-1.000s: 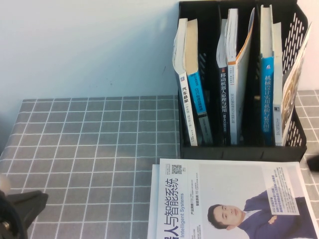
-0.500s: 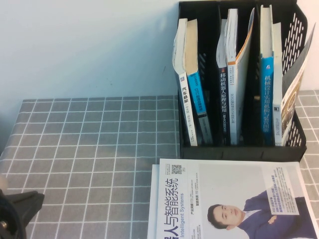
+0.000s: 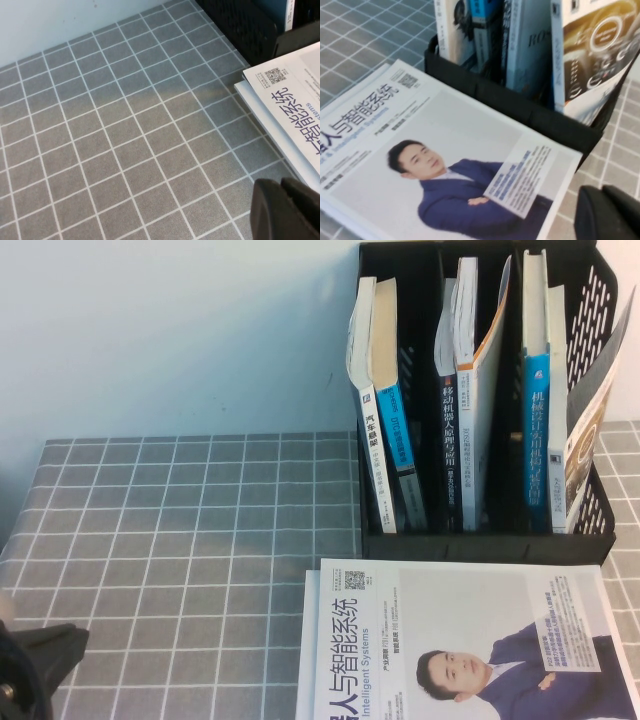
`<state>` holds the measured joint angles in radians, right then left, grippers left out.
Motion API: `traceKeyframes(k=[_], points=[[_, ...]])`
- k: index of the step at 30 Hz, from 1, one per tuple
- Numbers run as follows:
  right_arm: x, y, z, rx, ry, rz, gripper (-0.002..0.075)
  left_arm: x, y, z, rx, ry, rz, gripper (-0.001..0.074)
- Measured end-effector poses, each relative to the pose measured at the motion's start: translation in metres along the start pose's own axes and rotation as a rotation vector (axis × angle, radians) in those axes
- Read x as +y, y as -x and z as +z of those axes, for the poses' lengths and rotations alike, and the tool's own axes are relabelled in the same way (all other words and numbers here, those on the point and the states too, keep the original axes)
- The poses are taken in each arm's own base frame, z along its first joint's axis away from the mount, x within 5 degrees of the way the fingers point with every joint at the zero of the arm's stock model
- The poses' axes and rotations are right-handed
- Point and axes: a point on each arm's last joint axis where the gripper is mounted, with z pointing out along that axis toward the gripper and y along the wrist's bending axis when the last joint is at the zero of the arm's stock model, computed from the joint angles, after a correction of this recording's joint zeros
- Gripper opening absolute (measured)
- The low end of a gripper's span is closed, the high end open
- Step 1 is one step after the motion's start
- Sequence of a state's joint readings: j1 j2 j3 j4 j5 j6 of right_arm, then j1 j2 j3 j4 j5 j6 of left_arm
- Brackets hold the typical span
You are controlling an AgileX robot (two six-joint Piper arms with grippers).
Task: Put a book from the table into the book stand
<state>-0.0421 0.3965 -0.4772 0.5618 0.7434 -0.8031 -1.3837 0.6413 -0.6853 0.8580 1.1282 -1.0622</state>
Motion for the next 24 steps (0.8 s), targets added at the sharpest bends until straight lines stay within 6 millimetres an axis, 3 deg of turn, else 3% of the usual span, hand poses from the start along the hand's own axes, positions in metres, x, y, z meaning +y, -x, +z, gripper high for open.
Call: traceKeyframes(k=[9,17,24], points=[[0.009,-0.011,-0.001,0.115,0.100,0.004,-0.0003,0.004,-0.013,-0.004,0.143,-0.040,-0.147,0.0001],[0.013,-0.015,-0.002,0.163,0.143,0.002,-0.0003,0.045,-0.014,-0.018,0.036,0.167,-0.413,0.0001],[0.014,-0.016,-0.002,0.170,0.148,0.001,-0.0003,0.068,-0.042,-0.044,-0.060,0.250,-0.628,0.0001]])
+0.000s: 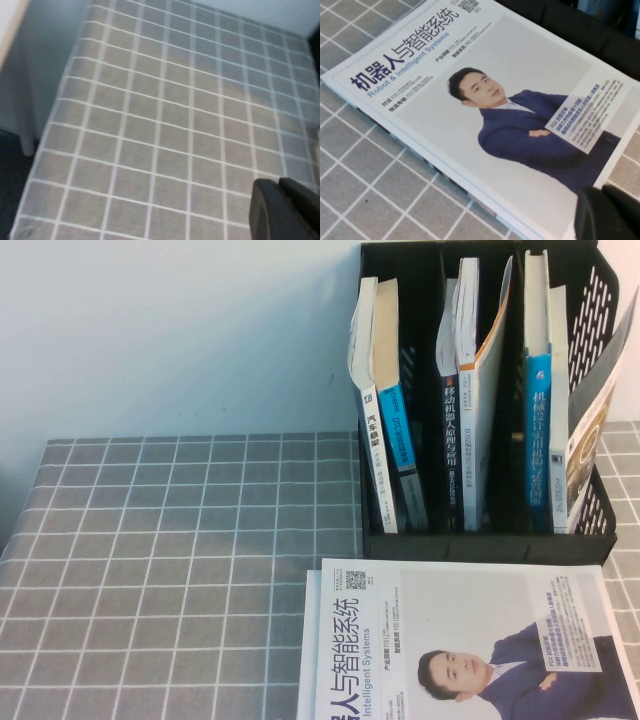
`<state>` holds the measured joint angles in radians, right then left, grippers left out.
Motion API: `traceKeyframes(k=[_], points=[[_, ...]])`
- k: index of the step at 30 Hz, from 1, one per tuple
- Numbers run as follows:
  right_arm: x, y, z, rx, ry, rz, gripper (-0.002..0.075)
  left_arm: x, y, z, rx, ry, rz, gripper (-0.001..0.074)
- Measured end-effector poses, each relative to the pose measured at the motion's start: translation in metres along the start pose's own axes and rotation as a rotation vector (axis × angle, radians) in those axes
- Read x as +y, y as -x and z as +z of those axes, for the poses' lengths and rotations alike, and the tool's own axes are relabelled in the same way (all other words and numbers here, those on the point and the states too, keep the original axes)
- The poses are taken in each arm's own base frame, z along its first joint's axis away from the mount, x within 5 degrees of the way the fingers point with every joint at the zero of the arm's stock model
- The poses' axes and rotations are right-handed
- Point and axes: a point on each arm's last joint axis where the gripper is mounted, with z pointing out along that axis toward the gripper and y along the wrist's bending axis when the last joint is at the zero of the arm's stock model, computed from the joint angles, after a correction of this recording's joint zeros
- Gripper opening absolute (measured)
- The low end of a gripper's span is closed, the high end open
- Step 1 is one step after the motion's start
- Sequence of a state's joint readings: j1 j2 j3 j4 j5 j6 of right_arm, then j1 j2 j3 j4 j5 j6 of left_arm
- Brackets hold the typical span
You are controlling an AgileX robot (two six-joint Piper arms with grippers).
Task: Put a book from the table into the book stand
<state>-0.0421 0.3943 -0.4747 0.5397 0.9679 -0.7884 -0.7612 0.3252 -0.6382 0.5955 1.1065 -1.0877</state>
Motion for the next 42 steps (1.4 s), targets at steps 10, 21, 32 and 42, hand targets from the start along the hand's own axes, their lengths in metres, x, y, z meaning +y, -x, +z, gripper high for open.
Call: traceKeyframes(k=[10,21,32,42], points=[[0.000,0.000,0.000,0.001,0.001,0.000,-0.0003,0.005,-0.019,0.015,-0.171,-0.016,0.140,0.0001],[0.000,0.000,0.000,0.003,0.003,0.000,-0.0003,-0.001,-0.058,0.061,-0.428,-0.128,0.531,0.0001],[0.000,0.000,0.000,0.003,0.003,0.000,-0.0003,0.025,-0.109,0.073,-0.347,-0.122,0.410,0.0001],[0.002,-0.002,0.000,0.020,0.018,0.002,-0.0003,0.031,-0.119,0.077,-0.275,-0.099,0.305,0.0001]])
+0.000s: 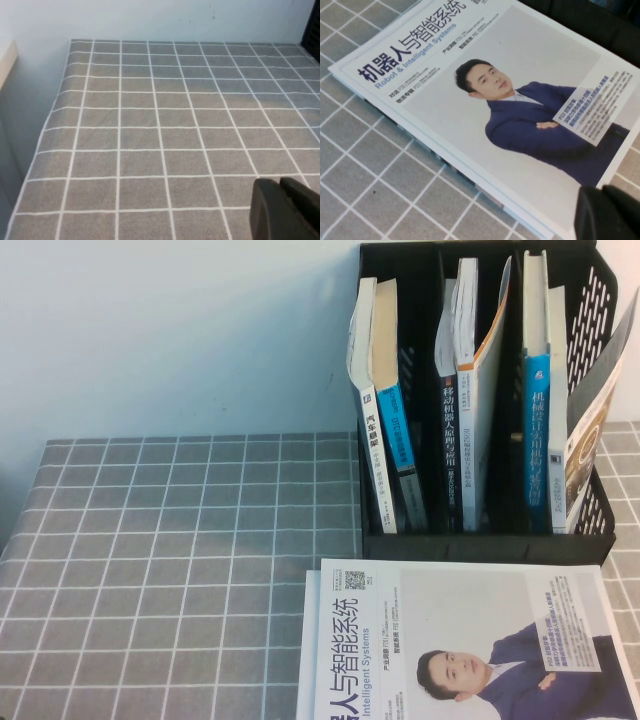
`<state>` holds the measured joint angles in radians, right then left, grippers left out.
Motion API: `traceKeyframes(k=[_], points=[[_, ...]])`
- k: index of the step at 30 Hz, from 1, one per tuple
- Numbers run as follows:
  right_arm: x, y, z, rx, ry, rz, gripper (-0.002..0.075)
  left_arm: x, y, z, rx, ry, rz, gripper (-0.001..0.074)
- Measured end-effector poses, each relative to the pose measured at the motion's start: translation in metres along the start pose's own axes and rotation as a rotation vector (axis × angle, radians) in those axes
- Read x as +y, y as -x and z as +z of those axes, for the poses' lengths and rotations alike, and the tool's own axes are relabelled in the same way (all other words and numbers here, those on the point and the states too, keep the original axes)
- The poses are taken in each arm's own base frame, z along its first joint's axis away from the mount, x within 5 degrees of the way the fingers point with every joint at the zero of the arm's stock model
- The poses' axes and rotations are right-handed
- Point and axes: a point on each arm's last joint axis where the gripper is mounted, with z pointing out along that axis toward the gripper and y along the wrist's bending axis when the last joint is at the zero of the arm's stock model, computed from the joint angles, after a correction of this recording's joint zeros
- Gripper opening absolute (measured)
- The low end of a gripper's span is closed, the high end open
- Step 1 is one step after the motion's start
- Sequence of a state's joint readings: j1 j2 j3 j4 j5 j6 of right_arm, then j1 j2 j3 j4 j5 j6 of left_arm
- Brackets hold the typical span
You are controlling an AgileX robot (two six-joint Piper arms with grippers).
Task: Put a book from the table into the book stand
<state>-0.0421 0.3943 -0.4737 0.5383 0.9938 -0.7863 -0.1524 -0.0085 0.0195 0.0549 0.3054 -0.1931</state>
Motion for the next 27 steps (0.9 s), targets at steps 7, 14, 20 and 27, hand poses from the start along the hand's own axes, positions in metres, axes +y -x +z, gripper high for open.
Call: traceKeyframes(k=[7,14,20,27], points=[[0.0001,0.0001,-0.0001,-0.001,0.001,0.001,-0.0003,0.0022,0.0003,-0.0001,-0.005,0.039,-0.010,0.0001],[0.0006,0.0004,-0.0003,-0.006,0.004,0.003,-0.0003,0.0044,0.0005,-0.0004,-0.013,0.085,-0.054,0.0001],[0.0007,0.0004,-0.0003,-0.007,0.004,0.003,-0.0003,0.0056,0.0006,-0.0005,-0.016,0.109,-0.054,0.0001],[0.0007,0.0004,-0.0003,-0.007,0.004,0.003,-0.0003,0.0056,0.0006,-0.0005,-0.016,0.109,-0.052,0.0001]])
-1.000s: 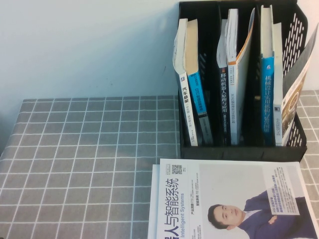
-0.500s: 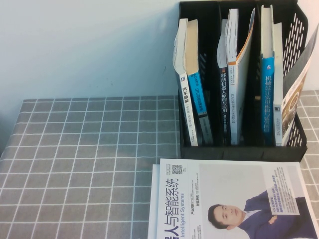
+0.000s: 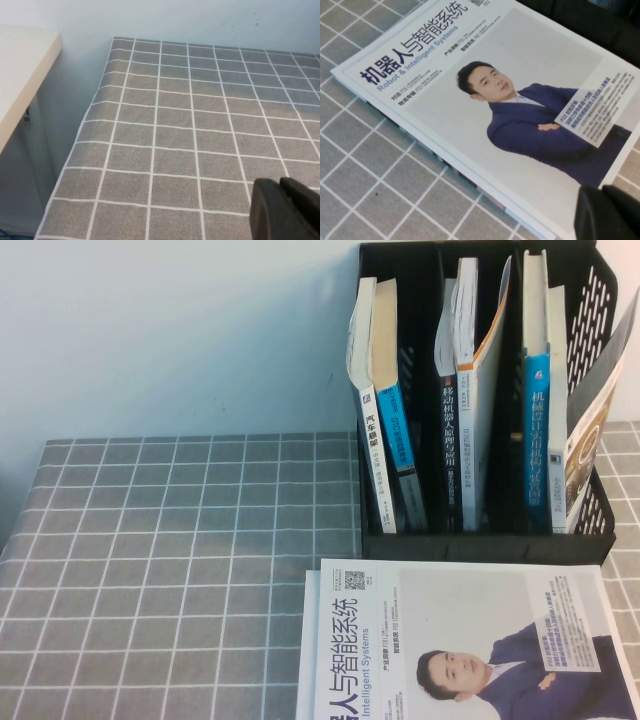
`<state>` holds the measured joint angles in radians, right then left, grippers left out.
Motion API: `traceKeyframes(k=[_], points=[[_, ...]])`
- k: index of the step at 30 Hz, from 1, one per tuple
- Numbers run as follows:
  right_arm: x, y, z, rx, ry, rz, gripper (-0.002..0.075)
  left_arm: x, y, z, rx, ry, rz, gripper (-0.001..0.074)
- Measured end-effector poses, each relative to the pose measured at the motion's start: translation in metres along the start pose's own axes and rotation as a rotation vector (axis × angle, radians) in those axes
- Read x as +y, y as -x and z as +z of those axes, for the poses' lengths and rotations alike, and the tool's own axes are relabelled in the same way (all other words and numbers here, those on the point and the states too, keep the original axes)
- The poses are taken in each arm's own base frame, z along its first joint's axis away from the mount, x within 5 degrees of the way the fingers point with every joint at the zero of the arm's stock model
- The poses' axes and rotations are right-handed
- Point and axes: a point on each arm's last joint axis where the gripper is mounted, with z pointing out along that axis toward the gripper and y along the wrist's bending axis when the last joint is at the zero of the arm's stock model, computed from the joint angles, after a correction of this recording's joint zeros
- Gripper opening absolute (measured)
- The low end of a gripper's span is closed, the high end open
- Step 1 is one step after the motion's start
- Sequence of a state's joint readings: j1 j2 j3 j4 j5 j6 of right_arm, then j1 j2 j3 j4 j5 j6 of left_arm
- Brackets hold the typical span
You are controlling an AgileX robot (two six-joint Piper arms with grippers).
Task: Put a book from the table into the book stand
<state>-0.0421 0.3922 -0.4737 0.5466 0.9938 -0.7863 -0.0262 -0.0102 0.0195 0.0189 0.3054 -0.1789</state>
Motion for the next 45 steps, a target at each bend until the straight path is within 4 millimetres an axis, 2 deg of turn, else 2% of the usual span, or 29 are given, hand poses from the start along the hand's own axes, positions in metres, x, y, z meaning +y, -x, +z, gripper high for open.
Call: traceKeyframes(k=[13,16,19,21,24,28,32,45], points=[[-0.002,0.000,0.001,-0.011,-0.021,-0.001,-0.0003,0.000,0.000,0.000,0.000,0.000,0.002,0.0001],[-0.013,-0.001,0.000,-0.081,-0.190,-0.047,-0.0003,0.000,0.000,0.000,0.000,0.000,0.001,0.0001],[-0.022,-0.013,-0.005,-0.181,-0.408,-0.010,-0.0003,0.000,0.000,0.000,0.000,0.000,0.001,0.0001],[-0.028,-0.028,-0.002,-0.260,-0.538,0.042,-0.0003,0.000,0.000,0.000,0.000,0.000,0.001,0.0001],[-0.032,-0.052,0.013,-0.340,-0.618,0.086,-0.0003,0.000,0.000,0.000,0.000,0.000,0.001,0.0001],[-0.032,-0.082,0.037,-0.395,-0.639,0.111,-0.0003,0.000,0.000,0.000,0.000,-0.001,0.000,0.0001],[-0.030,-0.096,0.047,-0.279,-0.599,0.153,-0.0003,0.000,0.000,0.000,0.002,-0.001,-0.001,0.0001],[-0.030,-0.096,0.046,-0.286,-0.599,0.168,-0.0003,0.000,0.000,0.000,0.004,-0.001,-0.001,0.0001]])
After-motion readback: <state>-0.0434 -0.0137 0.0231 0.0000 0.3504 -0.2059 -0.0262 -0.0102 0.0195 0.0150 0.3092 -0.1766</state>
